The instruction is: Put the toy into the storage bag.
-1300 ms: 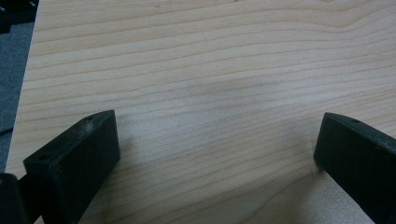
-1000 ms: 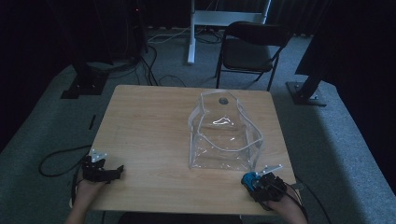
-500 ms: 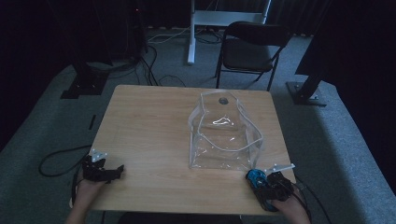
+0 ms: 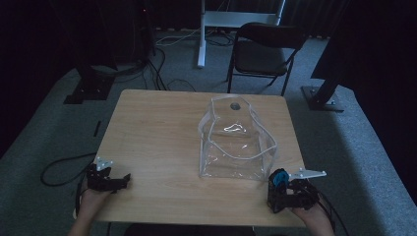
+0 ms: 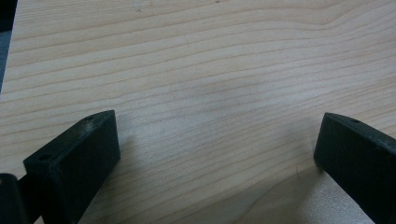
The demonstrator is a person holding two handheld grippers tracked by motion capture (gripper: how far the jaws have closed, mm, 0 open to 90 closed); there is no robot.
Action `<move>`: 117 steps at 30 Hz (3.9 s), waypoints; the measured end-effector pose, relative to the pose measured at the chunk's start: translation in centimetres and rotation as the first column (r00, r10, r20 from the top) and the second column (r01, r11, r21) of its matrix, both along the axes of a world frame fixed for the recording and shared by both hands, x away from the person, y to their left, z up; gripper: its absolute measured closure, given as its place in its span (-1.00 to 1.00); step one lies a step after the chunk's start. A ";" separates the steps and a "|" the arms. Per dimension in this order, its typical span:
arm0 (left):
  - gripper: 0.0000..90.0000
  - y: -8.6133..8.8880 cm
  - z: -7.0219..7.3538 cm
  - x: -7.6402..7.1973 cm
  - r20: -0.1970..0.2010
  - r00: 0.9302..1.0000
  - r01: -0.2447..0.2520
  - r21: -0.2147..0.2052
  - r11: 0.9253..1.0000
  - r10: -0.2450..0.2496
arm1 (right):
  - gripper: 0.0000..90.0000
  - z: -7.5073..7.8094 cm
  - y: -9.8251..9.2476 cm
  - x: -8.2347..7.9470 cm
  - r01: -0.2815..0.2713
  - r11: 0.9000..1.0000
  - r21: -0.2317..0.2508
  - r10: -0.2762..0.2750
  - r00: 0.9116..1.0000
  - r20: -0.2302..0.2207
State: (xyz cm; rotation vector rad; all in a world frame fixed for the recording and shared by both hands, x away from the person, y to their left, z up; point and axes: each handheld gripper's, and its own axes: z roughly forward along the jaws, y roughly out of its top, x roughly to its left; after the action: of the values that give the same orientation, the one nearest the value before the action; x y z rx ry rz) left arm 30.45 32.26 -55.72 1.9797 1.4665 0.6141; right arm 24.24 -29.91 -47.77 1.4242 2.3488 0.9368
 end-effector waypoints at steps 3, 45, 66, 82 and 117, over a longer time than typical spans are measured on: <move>-0.99 0.0 0.0 0.0 0.000 1.000 0.001 0.000 1.000 -0.001 | -0.42 1.1 -0.1 -0.1 -0.005 0.999 0.033 0.004 1.000 0.030; -0.98 0.0 0.0 0.1 0.001 1.000 0.005 -0.001 1.000 -0.005 | -0.42 15.4 1.0 2.6 -0.161 0.984 0.081 0.126 0.935 0.332; -0.98 0.0 0.0 0.1 0.002 1.000 0.006 0.000 1.000 -0.006 | -0.41 18.9 4.2 7.3 -0.268 0.962 0.054 0.237 0.915 0.328; -0.98 0.0 0.0 0.1 0.002 1.000 0.006 0.000 1.000 -0.006 | -0.42 17.6 7.4 10.5 -0.342 0.939 0.009 0.329 0.910 0.251; -0.98 0.0 0.0 0.1 0.003 1.000 0.004 -0.001 1.000 -0.004 | -0.42 12.3 12.2 12.7 -0.455 0.867 -0.201 0.465 0.885 0.004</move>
State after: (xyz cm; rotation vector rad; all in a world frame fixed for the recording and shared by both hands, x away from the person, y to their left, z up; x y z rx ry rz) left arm 30.55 32.29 -55.74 1.9798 1.4603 0.6137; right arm 36.96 -17.70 -35.51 0.7630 2.7095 0.8017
